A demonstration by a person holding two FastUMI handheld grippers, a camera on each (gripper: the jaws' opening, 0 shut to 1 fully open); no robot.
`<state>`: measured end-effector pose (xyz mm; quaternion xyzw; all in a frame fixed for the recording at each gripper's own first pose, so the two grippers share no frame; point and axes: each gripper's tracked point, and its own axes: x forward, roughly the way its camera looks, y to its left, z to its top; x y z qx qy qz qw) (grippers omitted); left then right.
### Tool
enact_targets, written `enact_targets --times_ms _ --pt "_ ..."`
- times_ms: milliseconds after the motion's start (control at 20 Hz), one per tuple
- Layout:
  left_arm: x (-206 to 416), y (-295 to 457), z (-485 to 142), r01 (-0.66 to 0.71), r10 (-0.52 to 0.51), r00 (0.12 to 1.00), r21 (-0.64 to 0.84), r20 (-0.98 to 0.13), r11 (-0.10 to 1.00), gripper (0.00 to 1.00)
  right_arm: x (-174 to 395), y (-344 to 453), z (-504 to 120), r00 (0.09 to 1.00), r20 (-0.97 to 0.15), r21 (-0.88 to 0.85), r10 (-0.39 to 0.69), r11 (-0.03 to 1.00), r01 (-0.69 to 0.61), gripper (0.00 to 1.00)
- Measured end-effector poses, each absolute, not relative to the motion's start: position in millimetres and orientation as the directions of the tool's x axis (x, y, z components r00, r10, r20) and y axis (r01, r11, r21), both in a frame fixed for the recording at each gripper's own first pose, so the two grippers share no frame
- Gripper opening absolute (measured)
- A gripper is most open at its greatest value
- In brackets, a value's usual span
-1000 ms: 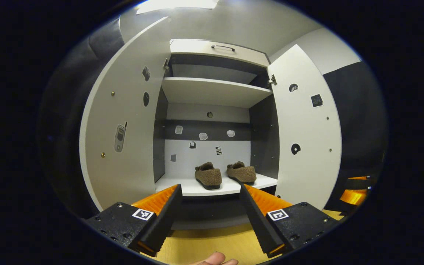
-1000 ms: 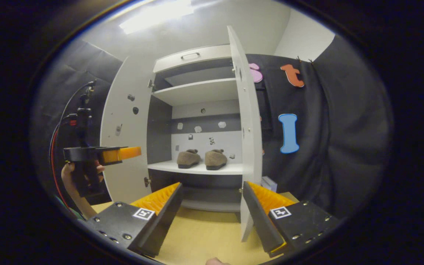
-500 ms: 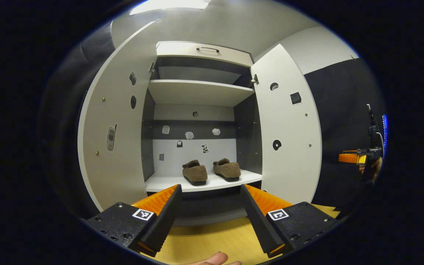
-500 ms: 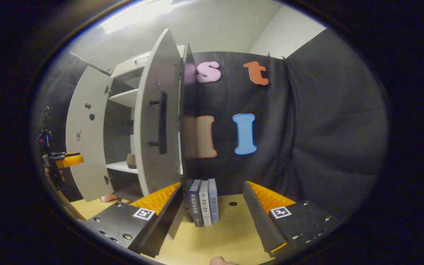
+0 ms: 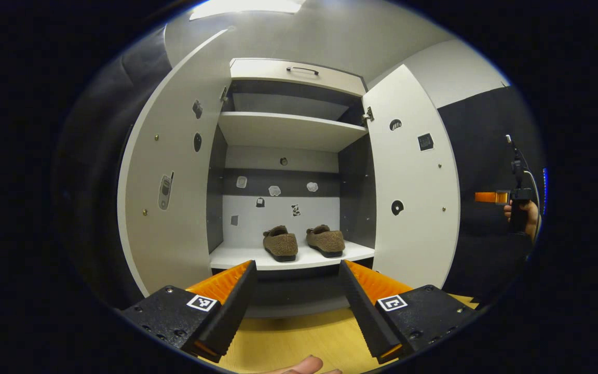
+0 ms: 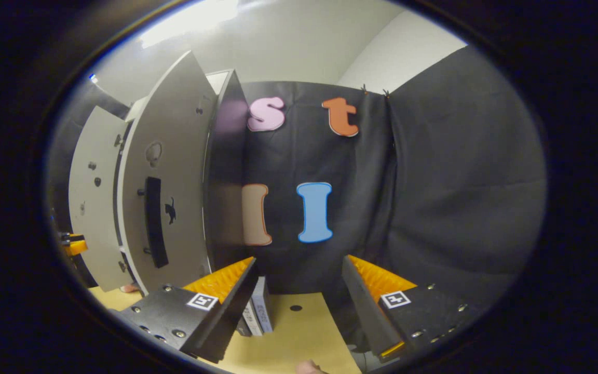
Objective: Grab one shoe with the right hand and put it into the shoe cabinet, grab the other shoe with the left hand and put it into the shoe cabinet; then close the right door with the right hand and the left door with the left hand.
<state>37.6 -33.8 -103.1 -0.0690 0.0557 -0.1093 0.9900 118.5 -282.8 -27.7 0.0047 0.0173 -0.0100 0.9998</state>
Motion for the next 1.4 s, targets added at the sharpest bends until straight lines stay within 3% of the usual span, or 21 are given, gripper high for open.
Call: enact_targets --times_ms 550,600,650,700,1000,1400 --pt "37 -18 -97 0.191 -0.205 0.976 -0.159 -0.072 0.969 0.94 164 -154 -44 0.983 -0.13 -0.04 0.132 0.99 -0.138 0.98" --pt "36 -17 -96 0.19 -0.203 0.977 -0.166 -0.07 0.968 0.96 159 -154 -37 0.988 -0.116 -0.069 0.1 0.992 -0.108 0.98" --pt "35 -17 -95 0.187 -0.2 0.977 -0.169 -0.068 0.968 0.96 164 -150 -35 0.991 -0.092 -0.08 0.1 0.991 -0.107 0.87" --pt "35 -16 -94 0.184 -0.197 0.978 -0.17 -0.064 0.968 0.96 162 -142 -36 0.99 -0.089 -0.074 0.11 0.99 -0.117 0.91" --pt "36 -16 -94 0.179 -0.192 0.979 -0.178 -0.063 0.968 0.96 163 -109 -43 0.98 -0.111 0.007 0.167 0.986 -0.167 0.9" --pt "32 -3 -91 0.133 -0.144 0.988 -0.17 -0.052 0.976 0.96 165 -72 -43 0.982 -0.108 -0.065 0.154 0.985 -0.161 0.9"
